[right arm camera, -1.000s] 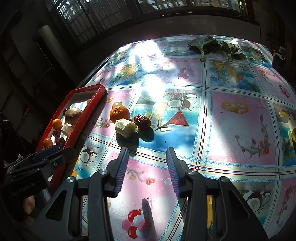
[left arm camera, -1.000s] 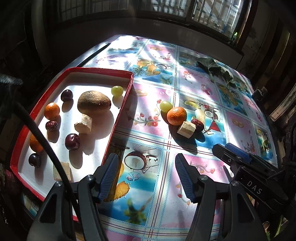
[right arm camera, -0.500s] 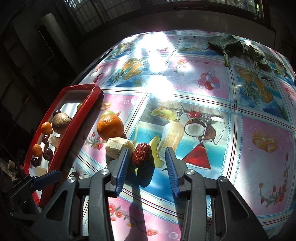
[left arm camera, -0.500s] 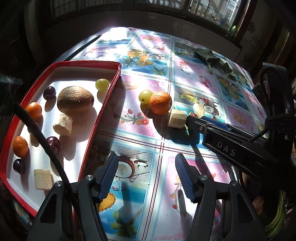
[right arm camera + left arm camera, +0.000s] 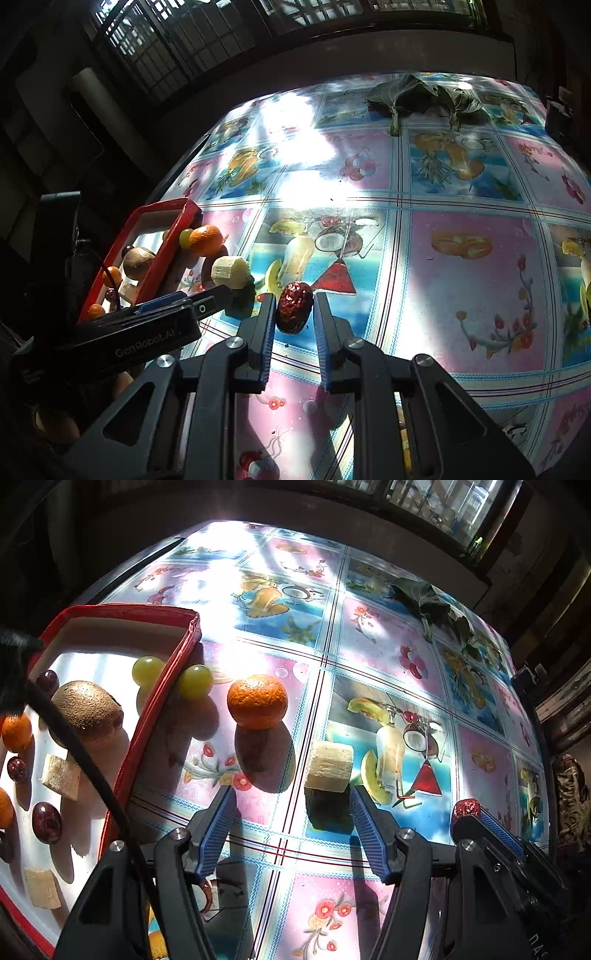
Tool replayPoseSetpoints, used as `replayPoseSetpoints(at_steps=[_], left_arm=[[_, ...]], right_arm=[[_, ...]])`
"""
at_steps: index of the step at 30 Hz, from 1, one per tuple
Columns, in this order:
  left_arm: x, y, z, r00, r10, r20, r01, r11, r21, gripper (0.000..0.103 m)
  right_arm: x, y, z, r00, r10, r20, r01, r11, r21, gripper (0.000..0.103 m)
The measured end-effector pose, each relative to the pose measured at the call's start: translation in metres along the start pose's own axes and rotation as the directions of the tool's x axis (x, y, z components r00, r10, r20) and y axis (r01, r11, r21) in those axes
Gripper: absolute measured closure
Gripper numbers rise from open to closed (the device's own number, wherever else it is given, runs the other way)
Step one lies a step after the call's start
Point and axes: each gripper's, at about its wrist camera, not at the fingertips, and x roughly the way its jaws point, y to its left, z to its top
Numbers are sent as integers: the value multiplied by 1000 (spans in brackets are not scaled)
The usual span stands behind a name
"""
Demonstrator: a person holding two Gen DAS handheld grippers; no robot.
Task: Organize fruits
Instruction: 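Close the right tool on a red date while the left tool grips a cream cube, then carry the red date and cream cube over the tray with both tools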
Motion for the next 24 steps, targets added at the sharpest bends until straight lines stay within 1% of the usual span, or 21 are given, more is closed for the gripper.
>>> replayPoseSetpoints(at_steps=[2,3,5,6,7,8,9,16,18,24], left_arm=[[5,-8,6,1000,2,-1,-2,1000,14,39],[8,-11,8,1000,15,-1,-15,1000,19,39],[14,-16,10,1000,27,-9,-26,999,27,42],[15,-18,10,999,42,0,-42,998,38,43],[15,-21,10,999,44,2,-44,998,51,59],[15,-23,10,999,53,7,-53,997,63,67],[15,-24,8,999,53,6,-53,996,70,79],[1,-22,-9,999,44,11,-45,995,89,80],[-7,-23,-18,997,69,21,-71,993,98,80],[-33,-19,-41,995,89,54,-94,990,106,80]], right_arm=[[-4,-1,-1,1000,5,7,-5,1000,7,81],[-5,-2,-2,1000,6,9,-6,1000,10,81],[-7,-3,-3,1000,11,10,-11,1000,15,81],[-7,-3,-3,1000,10,10,-11,1000,16,81],[-7,-4,-3,1000,10,11,-10,1000,18,81],[-8,-5,-3,1000,9,12,-9,1000,19,81],[-8,-5,-3,1000,6,13,-6,1000,20,81],[-14,-6,-3,1000,1,24,-1,1000,27,81],[-17,-5,-5,1000,1,24,-2,1000,24,81],[-21,2,-14,1000,-1,15,1,1000,9,81]])
